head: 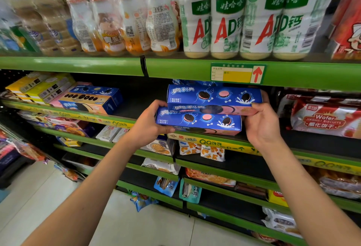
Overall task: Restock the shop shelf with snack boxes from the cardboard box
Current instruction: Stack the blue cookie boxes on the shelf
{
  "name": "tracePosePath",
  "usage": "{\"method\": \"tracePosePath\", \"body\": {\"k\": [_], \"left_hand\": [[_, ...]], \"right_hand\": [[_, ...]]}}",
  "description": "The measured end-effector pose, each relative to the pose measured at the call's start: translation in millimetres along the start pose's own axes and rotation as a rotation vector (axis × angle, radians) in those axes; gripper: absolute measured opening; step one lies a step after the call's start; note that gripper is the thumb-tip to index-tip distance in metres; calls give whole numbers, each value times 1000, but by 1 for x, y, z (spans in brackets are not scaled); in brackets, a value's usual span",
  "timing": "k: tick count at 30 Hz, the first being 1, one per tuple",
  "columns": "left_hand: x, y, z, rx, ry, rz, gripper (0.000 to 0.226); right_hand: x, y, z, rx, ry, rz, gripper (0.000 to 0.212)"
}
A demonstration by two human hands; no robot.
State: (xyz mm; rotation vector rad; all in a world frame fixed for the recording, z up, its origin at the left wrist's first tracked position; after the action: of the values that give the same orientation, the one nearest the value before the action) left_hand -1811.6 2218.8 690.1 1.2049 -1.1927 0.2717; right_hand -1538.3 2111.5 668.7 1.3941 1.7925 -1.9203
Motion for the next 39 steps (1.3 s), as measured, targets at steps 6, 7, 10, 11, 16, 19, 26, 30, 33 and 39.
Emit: {"method": "tracePosePath", "body": {"k": [6,7,10,11,16,19,26,30,33,39], "left_hand": [[0,-1,3,9,0,9,63],[0,-1,4,9,-2,7,62],[-1,-2,5,9,-5,-9,62],[-1,-1,5,8,-4,-12,62],[-3,-2,4,13,-12,-22,61],[-3,-2,4,12,-11,-20,61],[-9,-2,3,-4,13,6,61],[-12,-3,1,-13,43,77,66],[-11,-4,-2,-3,80,166,82],[-10,13,-7,37,91,429,96]], "right_hand": [[1,1,0,-3,7,13,42],[1,2,-1,-5,10,16,42],[0,2,-1,-12,18,23,41],[0,2,0,-8,17,25,42],[0,3,1,1,-10,22,46],[0,2,2,8,-19,37,47],[1,4,2,-12,-16,85,44],[7,8,-1,-37,-7,165,43],[16,5,-6,-67,-28,293,38],[32,-9,-9,-66,-109,453,40]]}}
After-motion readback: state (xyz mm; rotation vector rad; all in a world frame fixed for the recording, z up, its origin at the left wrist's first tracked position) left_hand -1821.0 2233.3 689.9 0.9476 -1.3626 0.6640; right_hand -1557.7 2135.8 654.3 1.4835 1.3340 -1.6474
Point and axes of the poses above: each hand's wrist, its own z-axis away from the middle knuckle, its own y-axis out of the back of the hand, x = y × z, the point moved 4 cm from there along -z, towards the middle knuckle, and after that the axes turned 5 degrees about -z, right-handed, at the moved point
